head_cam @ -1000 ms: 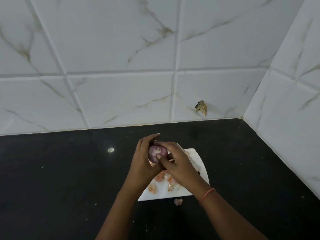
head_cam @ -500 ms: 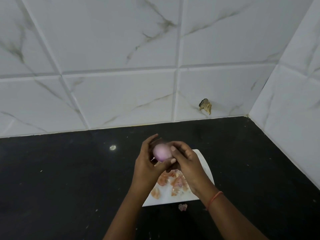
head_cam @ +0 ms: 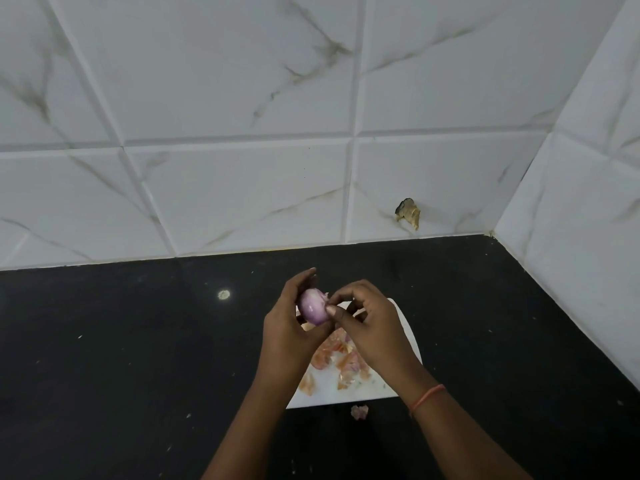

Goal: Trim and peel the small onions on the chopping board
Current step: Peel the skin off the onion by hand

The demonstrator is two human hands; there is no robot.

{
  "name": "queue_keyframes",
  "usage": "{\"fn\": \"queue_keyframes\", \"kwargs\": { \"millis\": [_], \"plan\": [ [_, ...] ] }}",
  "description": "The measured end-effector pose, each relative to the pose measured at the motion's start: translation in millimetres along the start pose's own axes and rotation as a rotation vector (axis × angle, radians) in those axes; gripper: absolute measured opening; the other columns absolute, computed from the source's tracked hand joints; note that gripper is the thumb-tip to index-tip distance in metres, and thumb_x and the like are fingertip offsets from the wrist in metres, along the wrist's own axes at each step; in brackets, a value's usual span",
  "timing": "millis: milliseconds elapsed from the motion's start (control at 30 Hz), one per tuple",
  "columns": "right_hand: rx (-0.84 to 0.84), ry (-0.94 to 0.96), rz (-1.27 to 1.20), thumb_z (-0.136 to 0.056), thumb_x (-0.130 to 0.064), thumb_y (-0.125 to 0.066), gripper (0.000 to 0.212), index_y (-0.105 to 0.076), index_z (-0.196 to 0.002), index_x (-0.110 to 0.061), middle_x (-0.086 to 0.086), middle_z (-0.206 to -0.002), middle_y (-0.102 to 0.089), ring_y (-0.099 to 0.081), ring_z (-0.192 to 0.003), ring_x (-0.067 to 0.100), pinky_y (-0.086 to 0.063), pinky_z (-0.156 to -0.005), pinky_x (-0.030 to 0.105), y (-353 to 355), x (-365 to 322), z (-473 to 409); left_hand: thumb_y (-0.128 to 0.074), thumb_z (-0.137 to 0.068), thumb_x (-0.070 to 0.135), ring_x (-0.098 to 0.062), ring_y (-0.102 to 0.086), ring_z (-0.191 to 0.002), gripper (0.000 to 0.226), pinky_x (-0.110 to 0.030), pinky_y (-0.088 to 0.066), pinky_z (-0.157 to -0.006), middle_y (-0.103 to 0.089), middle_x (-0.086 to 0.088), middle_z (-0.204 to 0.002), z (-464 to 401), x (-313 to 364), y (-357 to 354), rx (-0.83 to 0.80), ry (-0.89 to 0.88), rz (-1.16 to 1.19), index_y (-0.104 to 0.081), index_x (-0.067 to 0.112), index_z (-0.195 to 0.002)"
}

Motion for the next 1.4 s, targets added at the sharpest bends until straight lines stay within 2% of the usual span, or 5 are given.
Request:
{"fn": "queue_keyframes", "kwargs": {
  "millis": [467, 633, 867, 1000, 1400],
  "plan": [
    [-0.194, -0.056, 0.246, -0.097, -0.024, -0.053, 0.009, -0.059, -0.096, -0.017, -0.004, -0.093, -0.058, -0.056, -0.082, 0.008, -0.042, -0.066, 0.016, -12.5, -4.3, -4.3, -0.083, -0.075, 0.002, 0.002, -0.039, -0.121, 0.080, 0.002, -0.036, -0.088, -0.056, 0.011, -0.129, 3.6, -2.2, -5.8, 0.022, -0.053, -0.225, -0.051, 0.038, -0.139],
    [-0.196, -0.137, 0.313, -0.097, -0.023, -0.052, 0.010, -0.058, -0.092, -0.017, -0.002, -0.088, -0.057, -0.053, -0.076, 0.007, -0.038, -0.062, 0.014, -14.1, -5.1, -4.6, -0.083, -0.073, -0.002, -0.001, -0.033, -0.120, 0.082, -0.014, -0.042, -0.088, -0.035, 0.046, -0.119, 5.7, 2.8, -8.6, 0.072, -0.121, -0.319, -0.052, 0.034, -0.139],
    [-0.318, -0.676, -0.406, -0.096, -0.022, -0.050, 0.022, -0.065, -0.089, -0.008, 0.006, -0.075, -0.056, -0.055, -0.070, 0.015, -0.050, -0.071, 0.036, -20.3, 12.5, 8.0, -0.078, -0.081, 0.001, -0.006, -0.035, -0.129, 0.082, -0.020, -0.044, -0.096, -0.038, 0.004, -0.142, 5.3, 5.6, -6.2, 0.041, -0.080, -0.333, -0.044, 0.051, -0.136],
    [-0.303, -0.835, -0.721, -0.092, -0.017, -0.054, 0.013, -0.062, -0.093, -0.006, 0.006, -0.071, -0.055, -0.052, -0.065, 0.015, -0.045, -0.063, 0.030, -26.9, 13.4, 18.1, -0.078, -0.080, 0.001, -0.004, -0.035, -0.133, 0.081, -0.010, -0.038, -0.094, -0.041, 0.019, -0.133, 5.9, 12.1, -6.6, 0.039, -0.157, -0.319, -0.045, 0.048, -0.138],
    [0.054, -0.657, -0.731, -0.086, 0.002, -0.061, 0.011, -0.062, -0.080, -0.007, 0.015, -0.079, -0.067, -0.065, -0.067, 0.022, -0.052, -0.069, 0.037, 6.9, 27.4, 0.6, -0.083, -0.074, -0.002, -0.010, -0.057, -0.120, 0.079, -0.027, -0.056, -0.093, -0.054, 0.015, -0.133, 3.3, -5.9, 11.6, 0.065, -0.060, -0.047, -0.049, 0.035, -0.135]
  ]
}}
Point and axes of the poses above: each hand's wrist, its own z-axis away from the middle knuckle, its own y-axis out of the back of the hand, x = y × z, the point moved 7 cm from there along -z, towards the middle knuckle
